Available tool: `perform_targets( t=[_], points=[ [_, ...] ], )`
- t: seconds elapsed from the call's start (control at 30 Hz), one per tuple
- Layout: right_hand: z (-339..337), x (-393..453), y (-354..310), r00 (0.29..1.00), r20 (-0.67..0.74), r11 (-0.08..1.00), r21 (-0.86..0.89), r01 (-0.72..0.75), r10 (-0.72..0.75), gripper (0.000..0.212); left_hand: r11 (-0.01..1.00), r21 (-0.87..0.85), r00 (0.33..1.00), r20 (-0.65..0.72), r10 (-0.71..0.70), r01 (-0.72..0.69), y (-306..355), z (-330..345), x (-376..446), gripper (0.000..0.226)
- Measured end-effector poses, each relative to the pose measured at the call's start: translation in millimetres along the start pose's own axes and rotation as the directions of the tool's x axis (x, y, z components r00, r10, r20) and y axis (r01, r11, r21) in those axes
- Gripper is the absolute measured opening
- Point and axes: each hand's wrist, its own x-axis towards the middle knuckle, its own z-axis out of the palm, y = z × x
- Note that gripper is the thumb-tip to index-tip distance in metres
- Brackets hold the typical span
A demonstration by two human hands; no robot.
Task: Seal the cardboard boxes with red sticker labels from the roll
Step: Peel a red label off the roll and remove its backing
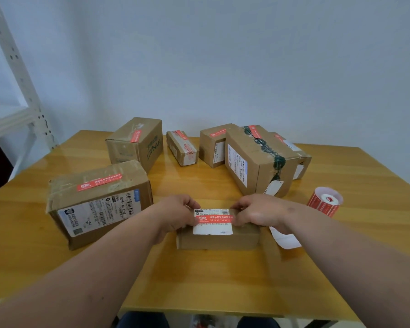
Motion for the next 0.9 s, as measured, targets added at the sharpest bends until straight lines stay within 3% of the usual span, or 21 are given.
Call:
perform_targets(
  t=[0.13, 0.2, 0.37, 0.47, 0.6, 0.73, 0.87, 0.9],
  points=[
    [0, -9, -2, 0.988, 0.150, 0.987, -0.153, 0.046, -0.023, 0.089, 0.995, 0.075, 0.996, -0.063, 0.064, -0.059, 3, 1, -2, 0.044],
    [1, -10, -3, 0.993, 0.113, 0.970, -0.236, 0.064, -0.038, 0.087, 0.986, 0.137, 0.991, -0.080, 0.105, -0.093, 6, 3, -6, 0.047],
    [1, -6, -8, 1.000, 0.004, 0.986, -0.162, 0.027, -0.026, 0.071, 0.844, 0.488, 0.923, -0.173, 0.342, -0.221, 20, -4, -15, 0.055],
    [0, -1, -23, 1.000, -0.028, 0.996, -0.091, 0.011, -0.013, 0.060, 0.804, 0.510, 0.828, -0.274, 0.489, -0.306, 26, -16, -21, 0.043],
    [4, 21, -50, 0.996, -0.084, 0.994, -0.110, -0.019, 0.010, 0.059, 0.796, 0.505, 0.751, -0.367, 0.548, -0.333, 32, -36, -24, 0.037],
    [11, 43, -87, 0.988, -0.151, 0.996, -0.088, -0.025, 0.011, 0.070, 0.822, 0.479, 0.741, -0.420, 0.524, -0.309, 30, -62, -21, 0.034],
    [16, 55, -126, 0.982, -0.189, 1.000, -0.009, 0.025, -0.026, 0.058, 0.841, 0.465, 0.713, -0.486, 0.505, -0.278, 28, -100, -15, 0.030],
    [16, 64, -130, 0.981, -0.184, 0.996, -0.062, 0.056, -0.067, 0.060, 0.856, 0.446, 0.718, -0.503, 0.480, -0.261, 27, -111, -15, 0.030]
  ],
)
